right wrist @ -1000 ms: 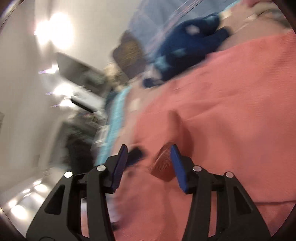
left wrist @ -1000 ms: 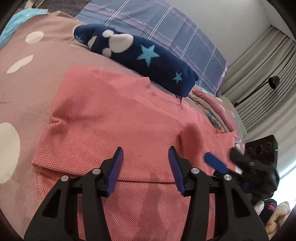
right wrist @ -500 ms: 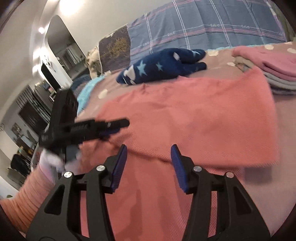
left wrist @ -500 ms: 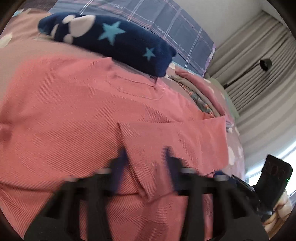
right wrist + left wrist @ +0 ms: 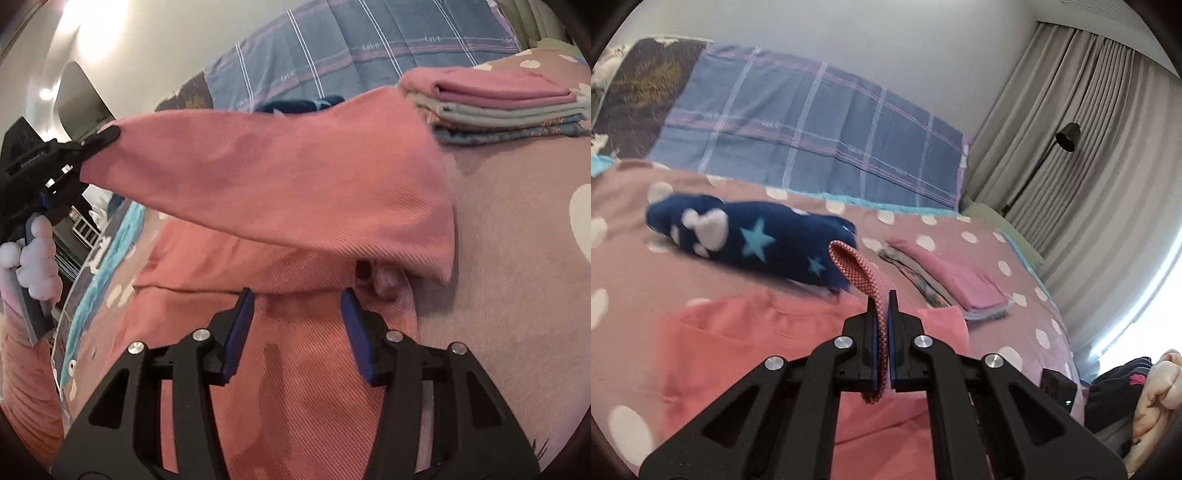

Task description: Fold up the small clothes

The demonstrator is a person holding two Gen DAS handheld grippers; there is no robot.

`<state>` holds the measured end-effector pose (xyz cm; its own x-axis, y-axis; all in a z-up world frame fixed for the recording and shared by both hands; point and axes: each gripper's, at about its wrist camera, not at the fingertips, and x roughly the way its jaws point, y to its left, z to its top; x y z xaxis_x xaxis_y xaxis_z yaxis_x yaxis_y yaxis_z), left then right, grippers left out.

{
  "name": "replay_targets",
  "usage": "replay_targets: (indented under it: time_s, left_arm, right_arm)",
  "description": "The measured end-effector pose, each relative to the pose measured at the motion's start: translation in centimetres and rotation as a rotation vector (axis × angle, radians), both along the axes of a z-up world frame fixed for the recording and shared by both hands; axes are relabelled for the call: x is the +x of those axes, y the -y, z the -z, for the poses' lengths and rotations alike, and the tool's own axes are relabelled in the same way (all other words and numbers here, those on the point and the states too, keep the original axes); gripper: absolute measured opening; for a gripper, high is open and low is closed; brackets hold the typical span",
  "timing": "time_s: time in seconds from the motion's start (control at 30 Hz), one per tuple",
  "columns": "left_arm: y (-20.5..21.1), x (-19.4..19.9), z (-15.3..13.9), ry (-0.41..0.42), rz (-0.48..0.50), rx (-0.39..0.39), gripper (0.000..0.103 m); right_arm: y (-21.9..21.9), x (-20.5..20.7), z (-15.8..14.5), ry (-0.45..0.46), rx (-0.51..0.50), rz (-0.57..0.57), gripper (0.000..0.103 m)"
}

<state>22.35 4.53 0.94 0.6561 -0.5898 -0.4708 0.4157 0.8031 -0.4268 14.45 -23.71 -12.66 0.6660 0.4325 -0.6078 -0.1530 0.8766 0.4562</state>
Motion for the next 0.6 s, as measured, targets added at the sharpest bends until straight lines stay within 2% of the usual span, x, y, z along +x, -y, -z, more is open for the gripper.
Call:
replay_targets:
  time_s: [0.1,0.2,0.3,0.37,0.47,0.6]
  left_arm:
    - [-1.9,0.1,0.3,-0.003,-0.038,0.015,0.004]
    - [-3.9,0.4,1.8,-0.024,-0.106,0.062,0.004]
    - [-6.6,1.0,5.1,-0.096,-0.184,0.120,0.004]
    - [-7.9,1.3,7.2,-0.144,-0.214,0.156,0.004]
    - [-9.6,1.6,9.8,-0.208,-0.277,0.205,0.011]
    - [-11.3,1.1,10.4,-0.199,-0.363,0.230,0.019]
  right_arm:
    - [-0.1,0.3,0.0,0.012,0.006,-0.008,0.051]
    - [0.2,0.9,1.0,-0.048,-0.007,0.026,0.050]
    - [1.0,0.9,1.7,-0.069,0.028,0.045,0.048]
    - [0.8,0.8,1.7,-0.064,0.013,0.043,0.049]
    - [0.1,0.7,1.6,-0.058,-0.026,0.035,0.052]
    - [0.5,0.7,1.7,-0.055,-0.014,0.038,0.052]
